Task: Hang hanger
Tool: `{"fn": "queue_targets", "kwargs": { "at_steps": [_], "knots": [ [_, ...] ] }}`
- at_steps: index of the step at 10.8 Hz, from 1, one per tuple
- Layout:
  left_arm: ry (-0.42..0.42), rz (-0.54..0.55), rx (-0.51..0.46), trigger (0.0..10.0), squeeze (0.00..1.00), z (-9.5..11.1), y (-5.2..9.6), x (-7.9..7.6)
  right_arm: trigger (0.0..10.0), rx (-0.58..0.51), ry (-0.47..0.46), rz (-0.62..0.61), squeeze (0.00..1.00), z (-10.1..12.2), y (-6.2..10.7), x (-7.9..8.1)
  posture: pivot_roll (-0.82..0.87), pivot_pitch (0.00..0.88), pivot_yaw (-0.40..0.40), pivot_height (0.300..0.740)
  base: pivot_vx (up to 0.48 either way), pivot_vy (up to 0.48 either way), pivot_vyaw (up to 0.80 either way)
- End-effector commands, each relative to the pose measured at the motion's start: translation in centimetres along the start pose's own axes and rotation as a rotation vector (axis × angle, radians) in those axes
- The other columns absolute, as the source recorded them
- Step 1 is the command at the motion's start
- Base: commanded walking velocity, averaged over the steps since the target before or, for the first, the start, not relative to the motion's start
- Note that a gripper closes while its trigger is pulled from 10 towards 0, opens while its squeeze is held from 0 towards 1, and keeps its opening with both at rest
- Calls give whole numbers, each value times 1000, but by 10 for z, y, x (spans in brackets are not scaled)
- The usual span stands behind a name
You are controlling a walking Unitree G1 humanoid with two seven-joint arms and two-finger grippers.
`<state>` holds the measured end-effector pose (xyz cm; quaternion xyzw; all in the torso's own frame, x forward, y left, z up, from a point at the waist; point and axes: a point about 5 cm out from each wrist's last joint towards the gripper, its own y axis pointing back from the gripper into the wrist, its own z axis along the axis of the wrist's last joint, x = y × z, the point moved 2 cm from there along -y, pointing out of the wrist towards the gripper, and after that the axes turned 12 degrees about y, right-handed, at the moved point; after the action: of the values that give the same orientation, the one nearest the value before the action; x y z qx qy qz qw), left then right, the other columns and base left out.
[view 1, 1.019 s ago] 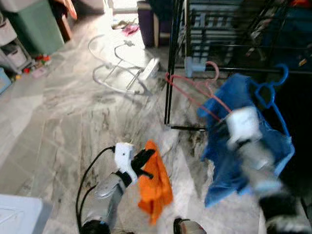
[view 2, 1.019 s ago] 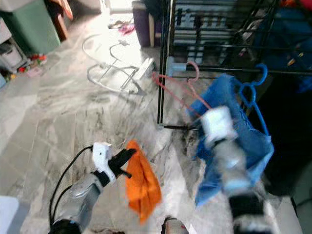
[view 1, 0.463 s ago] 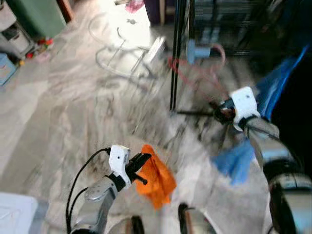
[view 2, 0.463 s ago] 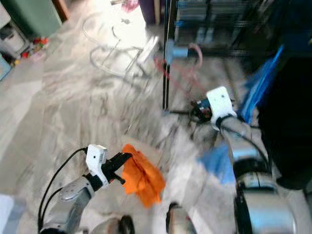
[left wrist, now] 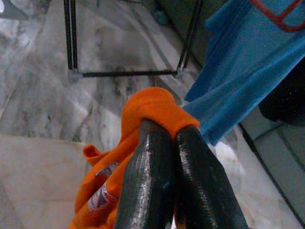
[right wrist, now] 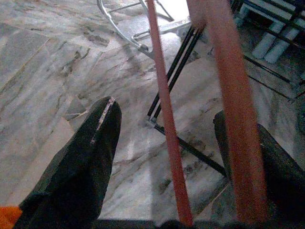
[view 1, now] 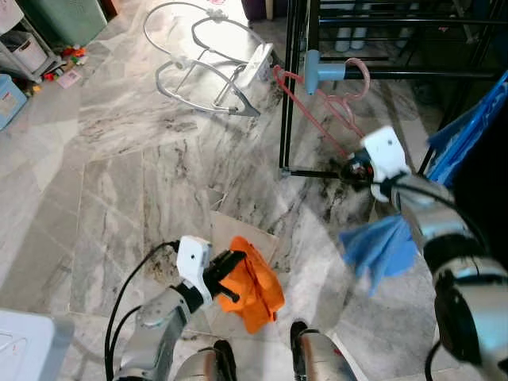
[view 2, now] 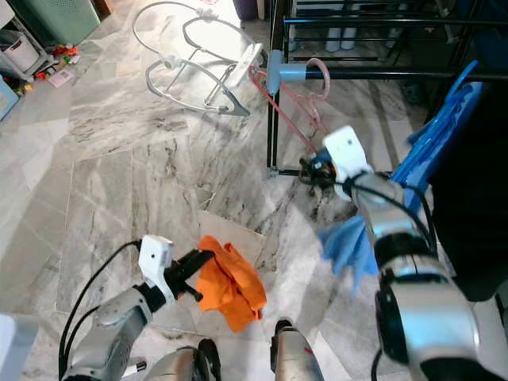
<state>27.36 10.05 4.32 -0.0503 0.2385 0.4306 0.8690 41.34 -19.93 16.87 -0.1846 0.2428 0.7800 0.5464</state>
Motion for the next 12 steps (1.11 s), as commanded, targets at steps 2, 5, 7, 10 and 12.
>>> {"fn": "queue_targets", "kwargs": {
  "at_steps": [2,5,7,10,12],
  "knots": [
    [-12,15,28,10000,0,-4,2,0,10000,-16,-9,-58,0,9,-1,-15,-156,270,80,740,0,0,0],
    [-25,21,42,10000,0,-4,-1,1,10000,-29,-9,-77,0,15,1,-28,-160,259,80,740,0,0,0],
    [-28,25,54,10000,0,-6,-1,2,0,-57,-9,-44,0,20,3,-32,-161,252,79,740,0,0,0],
    [-30,22,67,10000,0,-9,-4,1,0,-55,-16,-20,0,27,1,-35,-165,242,74,740,0,0,0],
    [-29,23,71,10000,0,-11,-5,0,0,-45,-45,20,0,25,0,-30,-164,241,70,740,0,0,0]
  ]
}}
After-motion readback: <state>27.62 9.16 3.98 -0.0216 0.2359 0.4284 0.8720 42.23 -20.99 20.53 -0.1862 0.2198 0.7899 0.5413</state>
